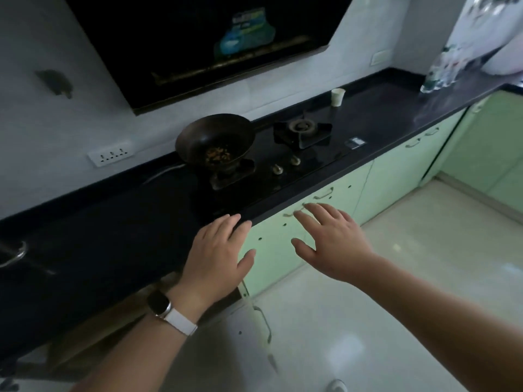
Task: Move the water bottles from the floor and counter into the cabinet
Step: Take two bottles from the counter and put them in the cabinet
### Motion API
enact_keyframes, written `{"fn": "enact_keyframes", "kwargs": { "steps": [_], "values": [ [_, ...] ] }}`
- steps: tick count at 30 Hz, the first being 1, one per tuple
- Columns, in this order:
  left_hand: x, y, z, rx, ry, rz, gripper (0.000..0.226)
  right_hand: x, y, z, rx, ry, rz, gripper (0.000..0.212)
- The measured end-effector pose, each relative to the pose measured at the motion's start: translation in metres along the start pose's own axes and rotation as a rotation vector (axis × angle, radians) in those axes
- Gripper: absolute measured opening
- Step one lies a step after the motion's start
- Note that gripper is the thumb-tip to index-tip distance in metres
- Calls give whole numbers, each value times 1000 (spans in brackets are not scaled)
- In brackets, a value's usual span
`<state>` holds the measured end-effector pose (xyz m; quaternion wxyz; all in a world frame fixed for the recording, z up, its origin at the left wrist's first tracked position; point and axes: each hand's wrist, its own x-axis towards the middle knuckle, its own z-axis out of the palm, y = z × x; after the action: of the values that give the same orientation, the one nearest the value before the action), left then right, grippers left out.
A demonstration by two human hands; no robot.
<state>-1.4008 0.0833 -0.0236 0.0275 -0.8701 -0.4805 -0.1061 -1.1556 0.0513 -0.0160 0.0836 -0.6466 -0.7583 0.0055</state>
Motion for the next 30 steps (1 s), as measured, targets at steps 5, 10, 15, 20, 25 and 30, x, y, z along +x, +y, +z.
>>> {"fn": "enact_keyframes", "kwargs": {
  "steps": [5, 10, 15, 20, 25, 30],
  "values": [
    [84, 77, 18, 1, 23, 111, 54, -15, 99, -13, -9, 43, 100, 59],
    [149, 148, 36, -33, 30, 205, 53, -37, 180, -28, -10, 52, 227, 59],
    [194, 201, 45, -62, 25, 315, 54, -64, 240, -46, -34, 73, 365, 61],
    [237, 242, 52, -91, 50, 433, 54, -87, 278, -60, -39, 96, 499, 66],
    [280, 275, 70, -126, 66, 551, 52, -98, 310, -59, -53, 110, 606, 65],
    [340, 298, 101, -173, 36, 647, 53, -84, 352, -50, -64, 62, 705, 67]
  ]
}}
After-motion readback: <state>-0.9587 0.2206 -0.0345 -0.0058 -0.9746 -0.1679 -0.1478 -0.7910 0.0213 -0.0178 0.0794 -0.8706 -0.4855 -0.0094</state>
